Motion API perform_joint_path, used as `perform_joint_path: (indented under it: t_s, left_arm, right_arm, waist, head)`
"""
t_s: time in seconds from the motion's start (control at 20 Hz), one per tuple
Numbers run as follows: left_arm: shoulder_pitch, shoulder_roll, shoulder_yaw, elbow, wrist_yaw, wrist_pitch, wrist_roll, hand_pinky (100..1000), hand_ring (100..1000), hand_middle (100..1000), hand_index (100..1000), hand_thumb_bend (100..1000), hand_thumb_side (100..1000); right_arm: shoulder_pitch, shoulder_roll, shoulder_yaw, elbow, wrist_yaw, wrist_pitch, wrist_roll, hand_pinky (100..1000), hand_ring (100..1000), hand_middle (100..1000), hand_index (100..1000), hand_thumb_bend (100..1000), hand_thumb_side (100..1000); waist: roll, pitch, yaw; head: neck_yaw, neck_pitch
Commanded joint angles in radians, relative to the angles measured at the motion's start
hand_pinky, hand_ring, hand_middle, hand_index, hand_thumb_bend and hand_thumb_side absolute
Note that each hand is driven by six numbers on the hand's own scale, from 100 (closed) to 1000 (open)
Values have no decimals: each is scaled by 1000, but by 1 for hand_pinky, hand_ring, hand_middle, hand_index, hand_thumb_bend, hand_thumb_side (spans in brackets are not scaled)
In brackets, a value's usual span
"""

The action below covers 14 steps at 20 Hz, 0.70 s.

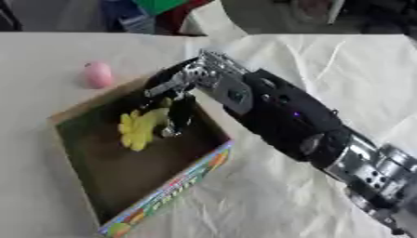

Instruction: Pick up objects on the table and place them in the box.

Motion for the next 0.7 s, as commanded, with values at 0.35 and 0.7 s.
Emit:
perform_joint_path:
  t_s: [0.35, 0.7]
  left_arm:
    - [-9, 27, 1, -17, 3, 2, 2, 499, 630, 653, 725, 100, 952]
    - [-10, 27, 1, -17, 4, 1, 2, 499, 631, 653, 724, 100, 950]
  right_arm:
    - [-35, -40, -53, -23, 25, -88, 1, 735, 861, 820, 1000, 100, 618]
    - [-39, -58, -88, -45, 15, -95, -3, 737, 856, 812, 1000, 100, 532]
  waist:
    - [4, -21, -1]
    - [5, -22, -3]
  head:
    - [-2, -4]
    - [-1, -5]
